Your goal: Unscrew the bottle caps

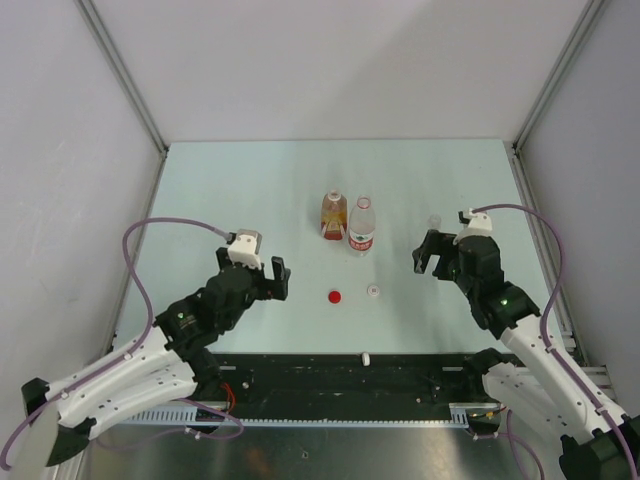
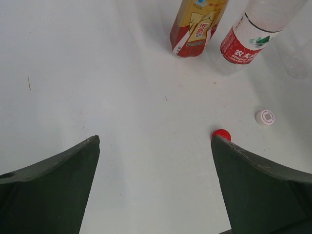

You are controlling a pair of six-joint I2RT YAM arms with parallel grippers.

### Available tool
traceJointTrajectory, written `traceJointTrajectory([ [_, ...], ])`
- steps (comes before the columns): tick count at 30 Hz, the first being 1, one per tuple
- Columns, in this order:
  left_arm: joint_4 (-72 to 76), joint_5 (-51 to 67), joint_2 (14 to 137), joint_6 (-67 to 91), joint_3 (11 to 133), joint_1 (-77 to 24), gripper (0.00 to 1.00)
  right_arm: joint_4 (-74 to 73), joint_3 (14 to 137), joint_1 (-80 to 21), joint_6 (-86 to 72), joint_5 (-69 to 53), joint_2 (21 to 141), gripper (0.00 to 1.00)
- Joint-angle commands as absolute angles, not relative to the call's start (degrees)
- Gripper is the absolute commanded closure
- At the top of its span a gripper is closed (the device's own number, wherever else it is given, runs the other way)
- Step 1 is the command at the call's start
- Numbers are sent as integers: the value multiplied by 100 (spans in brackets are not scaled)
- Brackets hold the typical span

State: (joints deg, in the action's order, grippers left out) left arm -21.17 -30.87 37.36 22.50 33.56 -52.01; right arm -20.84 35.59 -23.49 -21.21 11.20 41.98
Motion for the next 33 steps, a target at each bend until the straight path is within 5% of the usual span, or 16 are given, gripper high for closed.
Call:
traceJointTrajectory([
  [1, -1869, -3223, 3821, 2342, 3483, -5217, 1, -1837, 3560, -2329, -2163, 1063, 4224, 1],
  [33, -1722, -3342, 4388, 1974, 3755, -5213, 1, -1678, 3559, -2329, -2167, 852, 4291, 1],
])
